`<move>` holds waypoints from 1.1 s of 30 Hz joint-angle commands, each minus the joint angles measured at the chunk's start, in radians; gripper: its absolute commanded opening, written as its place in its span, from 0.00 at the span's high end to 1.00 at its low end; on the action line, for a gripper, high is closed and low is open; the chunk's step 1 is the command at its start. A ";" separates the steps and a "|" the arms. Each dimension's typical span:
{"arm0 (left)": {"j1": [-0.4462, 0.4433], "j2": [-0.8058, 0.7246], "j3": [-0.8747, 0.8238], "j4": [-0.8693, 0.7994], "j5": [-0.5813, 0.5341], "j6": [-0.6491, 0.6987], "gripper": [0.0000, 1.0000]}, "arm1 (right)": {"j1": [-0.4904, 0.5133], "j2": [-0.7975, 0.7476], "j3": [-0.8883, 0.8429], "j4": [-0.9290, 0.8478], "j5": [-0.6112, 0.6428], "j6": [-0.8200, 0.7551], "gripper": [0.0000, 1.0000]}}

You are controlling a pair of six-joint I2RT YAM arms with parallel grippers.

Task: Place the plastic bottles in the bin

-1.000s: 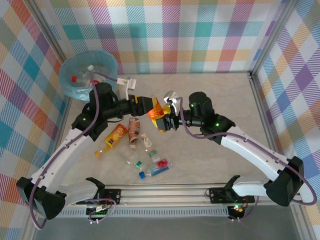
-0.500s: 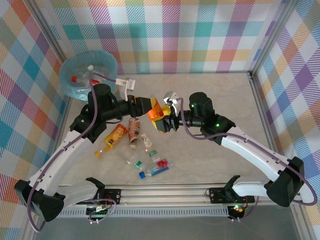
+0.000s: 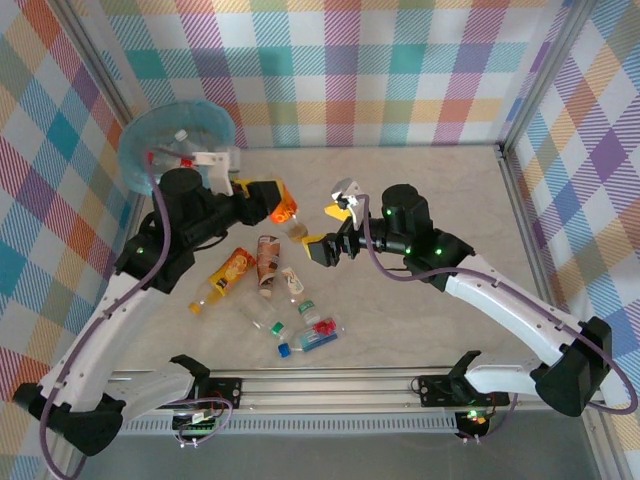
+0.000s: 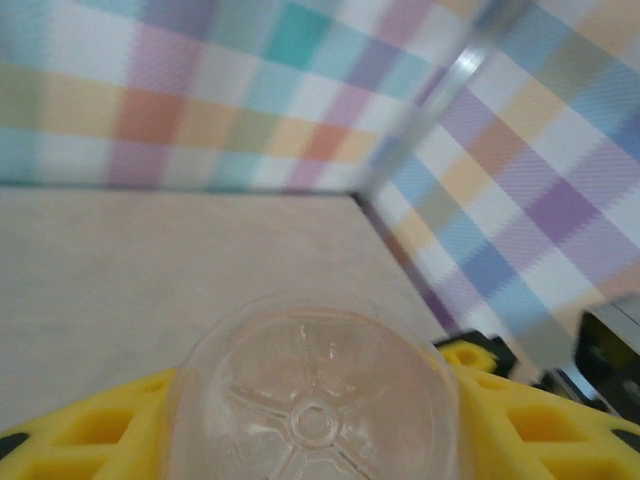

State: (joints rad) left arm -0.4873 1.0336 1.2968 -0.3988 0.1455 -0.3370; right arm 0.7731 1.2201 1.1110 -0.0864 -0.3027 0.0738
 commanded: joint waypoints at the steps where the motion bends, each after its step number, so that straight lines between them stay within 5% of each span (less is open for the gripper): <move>1: 0.023 -0.027 0.078 -0.060 -0.229 0.067 1.00 | 0.012 -0.004 0.027 0.052 0.007 0.011 0.00; 13: 0.222 0.166 0.373 -0.050 -0.374 0.205 1.00 | 0.061 0.171 0.195 0.024 -0.047 -0.004 0.04; 26: 0.535 0.487 0.654 -0.036 -0.210 0.122 1.00 | 0.088 0.197 0.213 -0.016 -0.065 -0.017 0.06; 33: 0.581 0.696 0.723 -0.067 -0.128 0.064 1.00 | 0.089 0.187 0.217 -0.035 -0.064 -0.021 0.07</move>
State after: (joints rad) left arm 0.0765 1.6756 1.9800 -0.4480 -0.0505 -0.2340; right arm 0.8528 1.4242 1.2980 -0.1131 -0.3496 0.0685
